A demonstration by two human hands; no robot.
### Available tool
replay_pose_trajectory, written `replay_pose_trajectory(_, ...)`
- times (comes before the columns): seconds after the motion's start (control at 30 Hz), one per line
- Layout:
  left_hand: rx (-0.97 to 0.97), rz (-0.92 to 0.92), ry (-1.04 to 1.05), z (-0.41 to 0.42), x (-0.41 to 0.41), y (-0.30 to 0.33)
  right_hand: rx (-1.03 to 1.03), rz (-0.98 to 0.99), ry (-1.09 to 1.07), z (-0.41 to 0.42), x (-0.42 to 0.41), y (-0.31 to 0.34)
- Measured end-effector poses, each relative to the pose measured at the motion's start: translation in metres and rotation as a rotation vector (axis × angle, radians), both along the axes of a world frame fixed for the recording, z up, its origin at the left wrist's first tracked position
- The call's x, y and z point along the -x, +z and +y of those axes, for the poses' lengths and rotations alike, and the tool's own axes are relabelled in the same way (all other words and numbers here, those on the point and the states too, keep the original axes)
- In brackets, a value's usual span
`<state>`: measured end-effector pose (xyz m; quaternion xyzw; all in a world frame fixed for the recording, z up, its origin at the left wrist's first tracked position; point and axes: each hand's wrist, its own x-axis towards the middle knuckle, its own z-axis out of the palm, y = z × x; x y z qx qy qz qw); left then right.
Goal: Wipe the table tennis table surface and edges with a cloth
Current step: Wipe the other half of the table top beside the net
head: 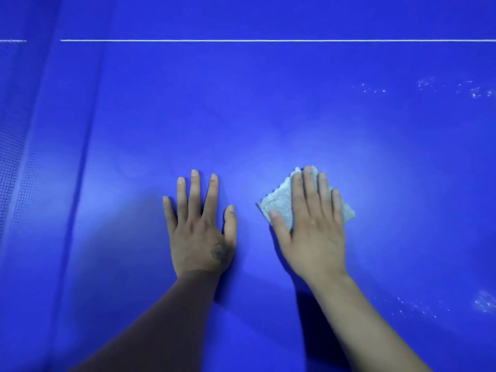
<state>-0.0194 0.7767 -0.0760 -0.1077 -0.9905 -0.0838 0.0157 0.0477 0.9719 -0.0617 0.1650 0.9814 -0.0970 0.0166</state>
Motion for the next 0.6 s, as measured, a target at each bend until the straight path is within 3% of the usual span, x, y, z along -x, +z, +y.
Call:
replay_pose_trajectory(0.3, -0.019, -0.023, 0.014, 0.001, 0.000, 0.001, -0.004, 0.006, -0.285, 0.053, 0.071, -0.015)
replay_pose_trajectory(0.43, -0.006, -0.045, 0.014, 0.001, 0.001, 0.002, 0.026, 0.034, -0.162, 0.010, 0.085, -0.007)
replay_pose_trajectory(0.6, -0.030, -0.054, 0.009, 0.001, 0.000, 0.004, 0.064, -0.014, 0.020, -0.037, 0.001, 0.004)
